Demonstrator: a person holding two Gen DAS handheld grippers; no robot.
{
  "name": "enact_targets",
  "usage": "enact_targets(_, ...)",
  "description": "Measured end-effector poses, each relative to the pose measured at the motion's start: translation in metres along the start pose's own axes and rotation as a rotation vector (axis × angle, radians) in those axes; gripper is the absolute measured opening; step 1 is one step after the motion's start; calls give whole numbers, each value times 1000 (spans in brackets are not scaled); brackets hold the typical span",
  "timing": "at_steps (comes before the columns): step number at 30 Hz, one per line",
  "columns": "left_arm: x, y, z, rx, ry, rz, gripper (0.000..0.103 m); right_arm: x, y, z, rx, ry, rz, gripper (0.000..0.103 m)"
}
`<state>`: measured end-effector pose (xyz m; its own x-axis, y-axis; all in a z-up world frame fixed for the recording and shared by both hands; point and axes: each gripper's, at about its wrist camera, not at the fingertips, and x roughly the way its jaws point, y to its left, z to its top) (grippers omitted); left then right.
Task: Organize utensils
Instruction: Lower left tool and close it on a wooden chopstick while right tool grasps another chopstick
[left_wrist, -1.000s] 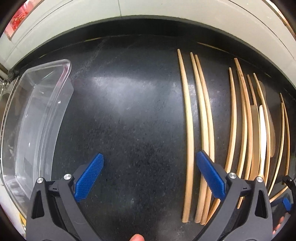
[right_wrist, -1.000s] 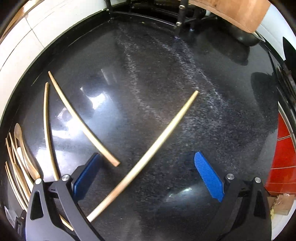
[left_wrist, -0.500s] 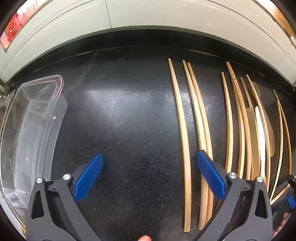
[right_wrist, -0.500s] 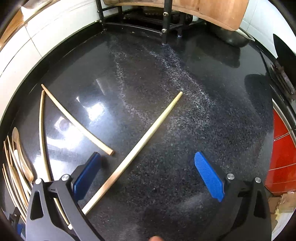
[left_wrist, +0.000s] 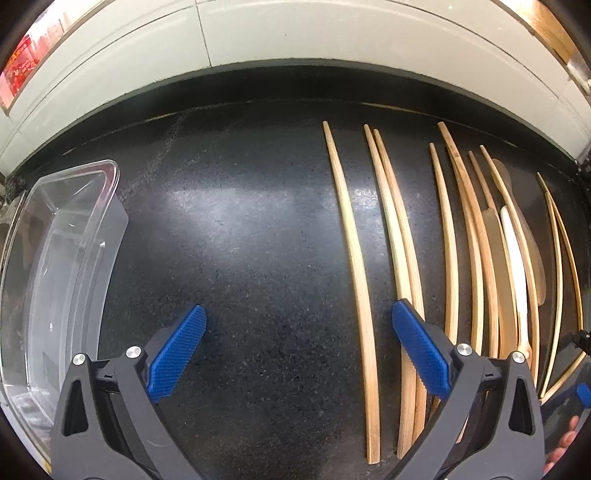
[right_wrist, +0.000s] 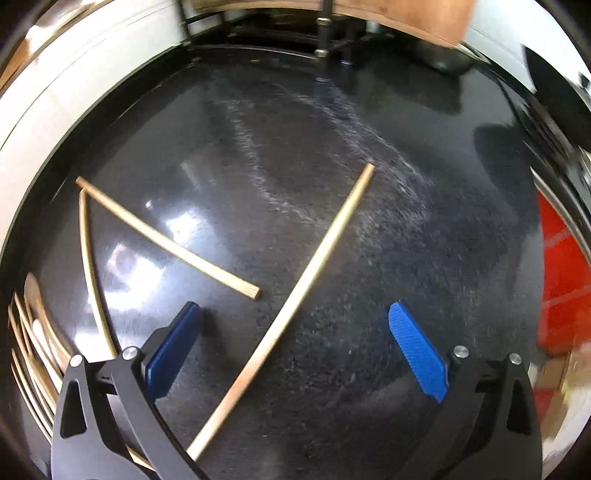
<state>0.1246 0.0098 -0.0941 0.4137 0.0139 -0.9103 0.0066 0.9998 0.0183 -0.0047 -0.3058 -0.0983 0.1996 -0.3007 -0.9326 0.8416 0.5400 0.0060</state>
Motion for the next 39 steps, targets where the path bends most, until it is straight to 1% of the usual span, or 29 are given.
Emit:
enact_targets(1,-3,-1,-2,13,-25,-14,88,1,0,2,-54,3,23,97)
enact_targets(2,-7,-2,-4,32,-48,-23,69,1,1,5,-91,-1,44,96)
enact_targets(3,-11,-4,-6,62,-78,-38,43,0,2,6,-131,-16,62,86)
enact_targets(4,-14,-7,-8,101,-110,-50,28,-5,3,6,-185,-62,88,56)
enact_targets(5,-15,-7,-9,105,-118,-62,6,-8,3,8,-208,-83,101,38)
enact_targets(6,-16,-4,-8,89,-122,-82,6,-9,2,9,-222,-83,116,15)
enact_targets(7,-16,-2,-8,81,-120,-92,6,-8,-1,10,-221,-75,132,8)
enact_targets(9,-17,0,-7,81,-118,-110,5,-7,-9,15,-215,-60,181,7)
enact_targets(11,-19,3,-5,76,-95,-146,5,-5,-16,20,-229,-45,224,7)
enact_targets(13,-25,6,-3,68,-91,-167,5,-6,-27,23,-206,-17,277,7)
enact_targets(16,-41,6,-2,62,-96,-210,5,-18,-34,25,-214,-19,341,7)
enact_targets(19,-63,-2,-9,83,-113,-248,5,-39,-36,27,-232,-37,401,7)
enact_targets(24,-89,-10,-12,69,-132,-276,5,-72,-32,29,-302,-63,512,7)
enact_targets(29,-117,-14,-18,44,-167,-270,5,-98,-21,28,-394,-75,602,7)
enact_targets(33,-143,-7,-24,8,-185,-251,5,-111,-7,26,-507,-109,629,7)
enact_targets(36,-157,-2,-27,-14,-194,-228,5,-115,4,23,-569,-74,677,7)
enact_targets(39,-173,8,-31,-33,-206,-187,5,-123,19,15,-641,-46,740,7)
